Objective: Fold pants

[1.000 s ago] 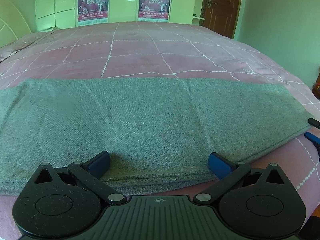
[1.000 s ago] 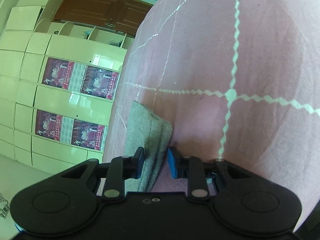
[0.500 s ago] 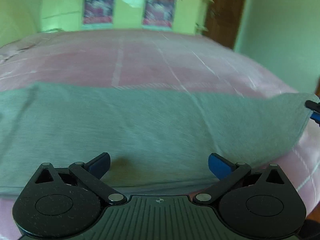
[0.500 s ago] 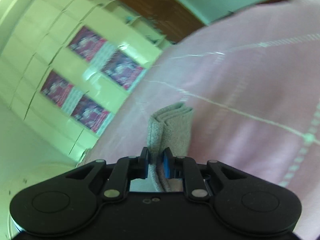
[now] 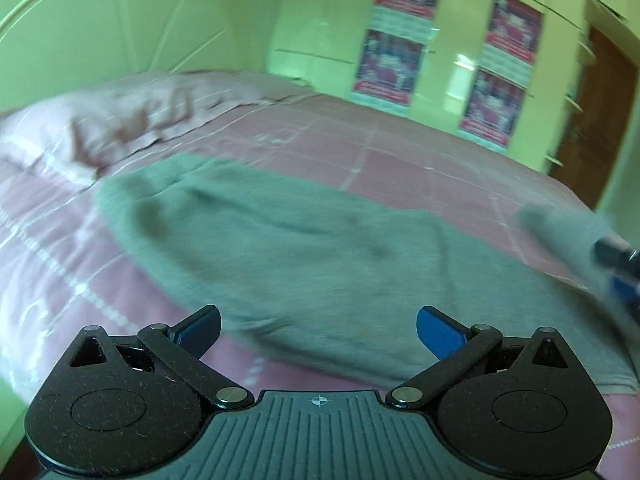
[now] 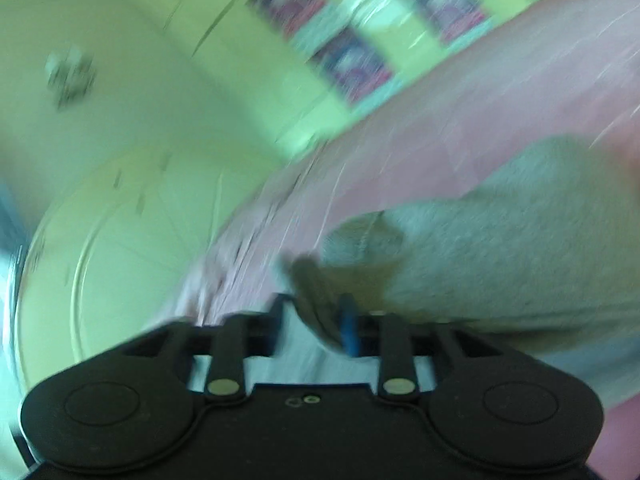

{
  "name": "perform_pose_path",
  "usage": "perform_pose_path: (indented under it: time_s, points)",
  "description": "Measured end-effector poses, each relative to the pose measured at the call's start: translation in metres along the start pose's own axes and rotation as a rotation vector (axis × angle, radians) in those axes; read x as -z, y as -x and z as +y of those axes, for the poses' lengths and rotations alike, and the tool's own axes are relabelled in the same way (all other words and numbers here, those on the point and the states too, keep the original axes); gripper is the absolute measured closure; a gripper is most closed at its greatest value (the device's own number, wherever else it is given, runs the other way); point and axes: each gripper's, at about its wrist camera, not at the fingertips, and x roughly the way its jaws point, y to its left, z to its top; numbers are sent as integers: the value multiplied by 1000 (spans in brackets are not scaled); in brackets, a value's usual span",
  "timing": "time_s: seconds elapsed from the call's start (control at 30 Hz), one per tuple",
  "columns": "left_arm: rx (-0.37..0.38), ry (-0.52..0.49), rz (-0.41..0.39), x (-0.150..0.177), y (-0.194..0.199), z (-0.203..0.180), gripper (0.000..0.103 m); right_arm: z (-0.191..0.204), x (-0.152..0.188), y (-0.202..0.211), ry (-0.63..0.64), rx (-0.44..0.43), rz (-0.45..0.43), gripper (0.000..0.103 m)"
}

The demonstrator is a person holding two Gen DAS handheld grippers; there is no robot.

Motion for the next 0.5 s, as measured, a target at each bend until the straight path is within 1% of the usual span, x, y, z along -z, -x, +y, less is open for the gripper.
perform_pose_path:
  time_s: [0.03, 0.07, 0.1, 0.13, 0.2, 0.27, 0.33, 0.37, 0.4, 0.43, 0.47, 0.5]
  points:
    - [-3, 30, 12, 3, -4, 9, 0, 5, 14, -19, 12, 16, 150, 64]
    - [3, 56, 20, 4, -6, 15, 0, 7, 25, -17, -1, 13, 164, 94]
    - [17, 76, 21, 6, -7, 21, 0, 6, 28, -3, -8, -3, 104, 94]
    - [43, 93, 13, 7, -7, 24, 0, 4, 27, 11, -11, 7, 53, 90]
    - [111, 117, 8, 5, -11, 20, 0, -7, 15, 35, -23, 42, 1, 89]
    - [187, 115, 16, 3, -15, 4, 0, -21, -2, 56, -37, 80, -43, 86]
    - [249, 65, 16, -2, -22, -24, 0, -31, -13, 79, -38, 115, -99, 85]
    - [265, 27, 20, -4, -26, -41, 0, -36, -17, 90, -37, 133, -126, 82]
    - [266, -16, 24, -5, -31, -58, 0, -48, -18, 96, -42, 157, -148, 79]
    - [259, -61, 28, -5, -36, -74, 0, -58, -19, 103, -53, 193, -160, 79]
    - [245, -110, 34, -2, -40, -89, 0, -67, -15, 104, -62, 252, -150, 79]
    - [214, -164, 52, 1, -48, -104, 0, -78, -12, 100, -81, 329, -107, 85]
